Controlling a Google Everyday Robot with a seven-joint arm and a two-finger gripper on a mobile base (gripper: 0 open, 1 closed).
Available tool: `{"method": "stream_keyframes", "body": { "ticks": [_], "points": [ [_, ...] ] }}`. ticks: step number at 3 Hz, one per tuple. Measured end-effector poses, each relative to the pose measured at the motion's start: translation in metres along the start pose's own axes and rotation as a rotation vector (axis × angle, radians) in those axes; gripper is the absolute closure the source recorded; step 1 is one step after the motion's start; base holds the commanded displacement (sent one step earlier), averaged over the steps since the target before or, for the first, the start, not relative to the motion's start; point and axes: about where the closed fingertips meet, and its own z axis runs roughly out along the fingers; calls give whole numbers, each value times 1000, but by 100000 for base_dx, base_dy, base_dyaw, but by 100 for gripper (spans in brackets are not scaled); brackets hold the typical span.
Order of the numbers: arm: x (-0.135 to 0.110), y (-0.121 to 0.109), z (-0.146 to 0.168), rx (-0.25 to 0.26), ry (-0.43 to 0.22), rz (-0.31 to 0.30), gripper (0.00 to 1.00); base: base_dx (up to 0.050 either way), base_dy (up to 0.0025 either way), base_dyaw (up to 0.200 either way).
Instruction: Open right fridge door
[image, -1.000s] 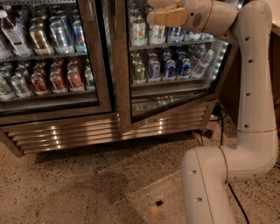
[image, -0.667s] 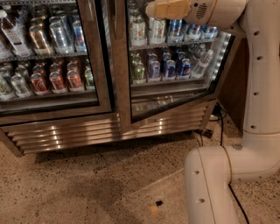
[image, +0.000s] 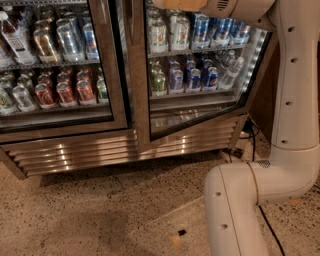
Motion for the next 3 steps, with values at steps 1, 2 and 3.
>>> {"method": "stream_keyframes", "body": {
  "ticks": [1, 2, 3],
  "points": [
    [0, 2, 3, -11, -3, 3, 0, 0, 0, 0],
    [3, 6, 10, -32, 3, 11, 0, 0, 0, 0],
    [9, 20, 20, -36, -4, 37, 0, 0, 0, 0]
  ]
}}
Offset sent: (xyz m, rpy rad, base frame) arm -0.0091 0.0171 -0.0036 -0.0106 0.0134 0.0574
